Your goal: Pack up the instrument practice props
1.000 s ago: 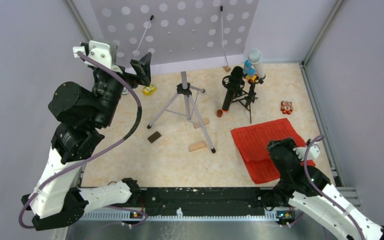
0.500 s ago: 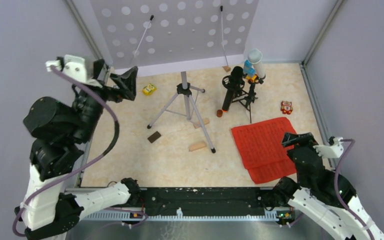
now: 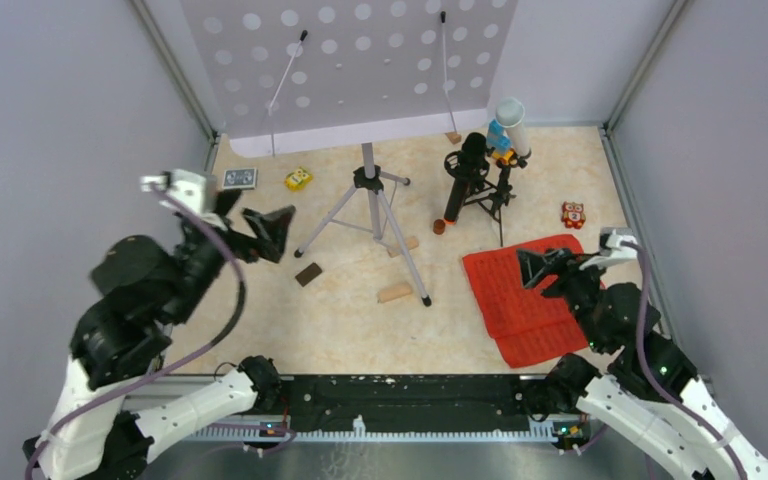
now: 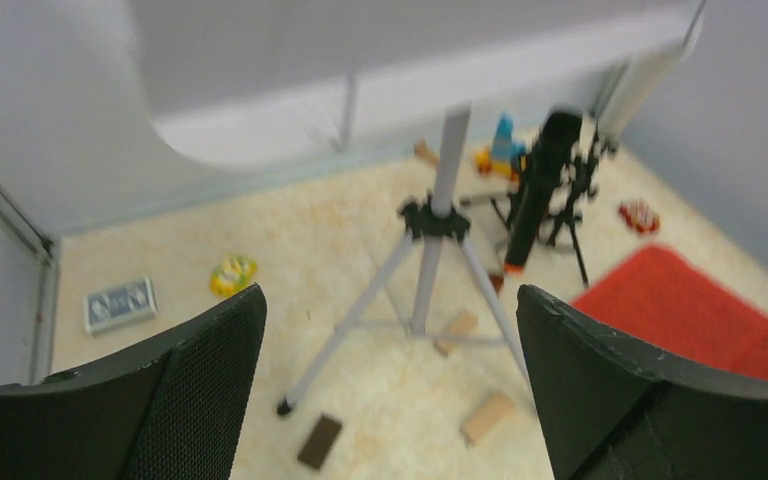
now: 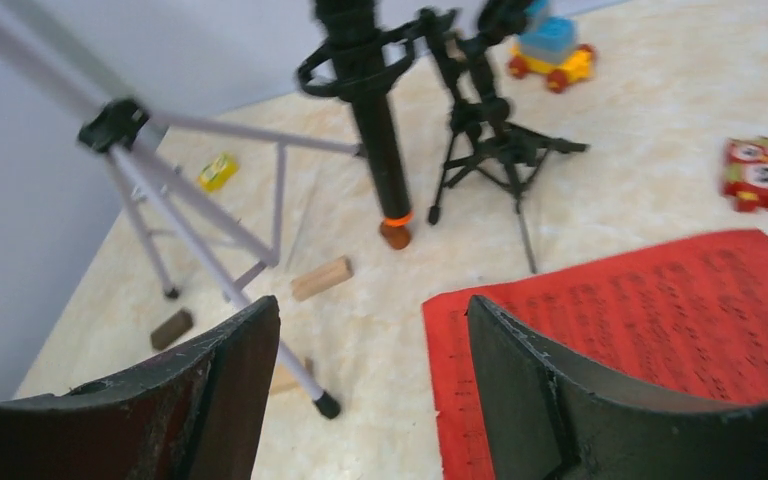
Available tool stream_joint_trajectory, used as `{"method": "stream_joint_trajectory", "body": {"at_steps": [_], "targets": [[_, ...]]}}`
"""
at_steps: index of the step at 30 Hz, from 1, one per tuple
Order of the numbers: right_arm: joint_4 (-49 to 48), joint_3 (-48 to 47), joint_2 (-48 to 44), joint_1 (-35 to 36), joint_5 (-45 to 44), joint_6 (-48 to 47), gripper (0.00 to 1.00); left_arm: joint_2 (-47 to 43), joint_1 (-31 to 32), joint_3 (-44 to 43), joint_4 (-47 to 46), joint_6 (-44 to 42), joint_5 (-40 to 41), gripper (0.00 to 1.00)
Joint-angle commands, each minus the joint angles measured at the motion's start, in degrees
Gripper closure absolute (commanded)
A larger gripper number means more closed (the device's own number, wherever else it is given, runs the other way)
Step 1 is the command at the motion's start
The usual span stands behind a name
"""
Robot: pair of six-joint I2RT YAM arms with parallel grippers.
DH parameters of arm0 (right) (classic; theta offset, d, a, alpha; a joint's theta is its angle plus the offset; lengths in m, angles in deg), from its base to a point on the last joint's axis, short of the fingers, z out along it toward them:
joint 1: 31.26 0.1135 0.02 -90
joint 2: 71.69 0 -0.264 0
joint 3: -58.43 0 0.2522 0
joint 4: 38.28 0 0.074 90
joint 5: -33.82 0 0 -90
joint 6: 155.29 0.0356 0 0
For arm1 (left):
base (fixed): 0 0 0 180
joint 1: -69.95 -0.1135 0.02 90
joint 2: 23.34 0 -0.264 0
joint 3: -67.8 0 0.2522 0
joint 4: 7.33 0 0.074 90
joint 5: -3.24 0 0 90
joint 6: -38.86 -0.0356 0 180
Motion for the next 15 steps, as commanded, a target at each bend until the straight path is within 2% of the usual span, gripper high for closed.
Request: {"method": "stream_joint_trajectory", "body": {"at_steps": [1, 6, 10, 15], "targets": [[-10.4, 1.8, 3.3, -0.2, 18.7, -10.8, 0.31, -4.8, 0.1, 11.3, -1.2, 6.4, -6.2, 0.01], [-21.0, 6.7, 5.4, -0.2, 31.9, -13.3, 0.31, -10.0, 0.1, 23.5, -9.0, 9.9, -5.7, 0.01], [-26.8, 9.2, 7.8, -0.3, 37.0, -13.4, 0.31, -11.3, 0.1, 31.3, -17.6, 9.7, -5.1, 0.01], [-34.2, 12.4, 8.7, -0.2, 40.2, -13.2, 0.31, -14.3, 0.0, 43.1, -34.5, 6.4, -6.6, 0.01]]}}
